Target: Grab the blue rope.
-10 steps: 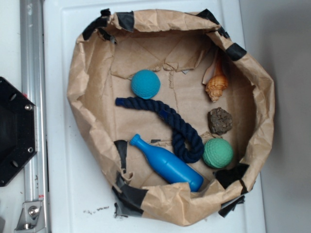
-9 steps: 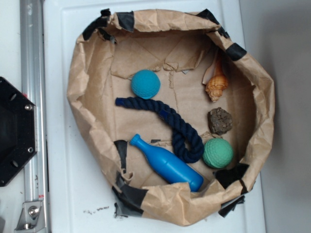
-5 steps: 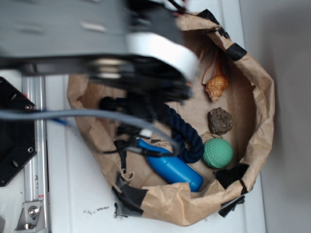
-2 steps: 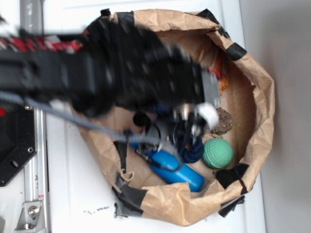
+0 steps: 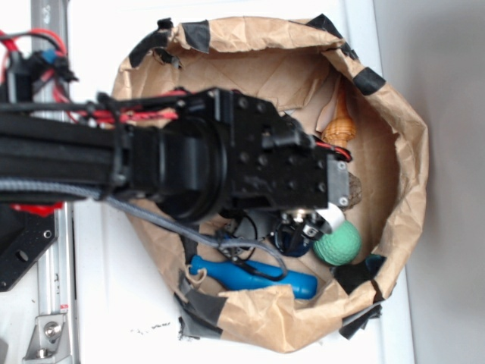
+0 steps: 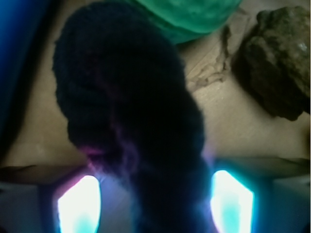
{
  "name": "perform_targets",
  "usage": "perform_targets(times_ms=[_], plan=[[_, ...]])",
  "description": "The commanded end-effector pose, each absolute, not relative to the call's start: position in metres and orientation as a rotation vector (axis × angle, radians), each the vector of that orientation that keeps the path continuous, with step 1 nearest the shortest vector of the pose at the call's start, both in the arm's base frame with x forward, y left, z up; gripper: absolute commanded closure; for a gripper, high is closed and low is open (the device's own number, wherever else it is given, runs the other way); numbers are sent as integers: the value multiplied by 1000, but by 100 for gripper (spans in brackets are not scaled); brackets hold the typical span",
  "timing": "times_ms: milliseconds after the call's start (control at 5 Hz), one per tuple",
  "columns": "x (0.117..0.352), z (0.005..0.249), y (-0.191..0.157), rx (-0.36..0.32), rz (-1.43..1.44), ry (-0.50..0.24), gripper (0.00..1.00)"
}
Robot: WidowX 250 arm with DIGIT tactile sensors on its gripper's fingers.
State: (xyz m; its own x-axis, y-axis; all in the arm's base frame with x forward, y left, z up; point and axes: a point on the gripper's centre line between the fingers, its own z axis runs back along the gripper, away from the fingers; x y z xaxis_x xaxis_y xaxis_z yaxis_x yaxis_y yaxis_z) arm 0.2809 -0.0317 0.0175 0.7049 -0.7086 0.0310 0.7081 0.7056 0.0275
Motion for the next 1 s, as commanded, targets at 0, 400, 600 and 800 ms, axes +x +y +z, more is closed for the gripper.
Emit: perform_targets(times_ms=[0, 400, 600, 800], plan=[[273, 55, -38, -31, -605, -65, 100], [260, 144, -21, 67, -324, -215, 100], [253, 169, -15, 21, -66, -259, 100], [252, 167, -14, 57, 172, -195, 100]])
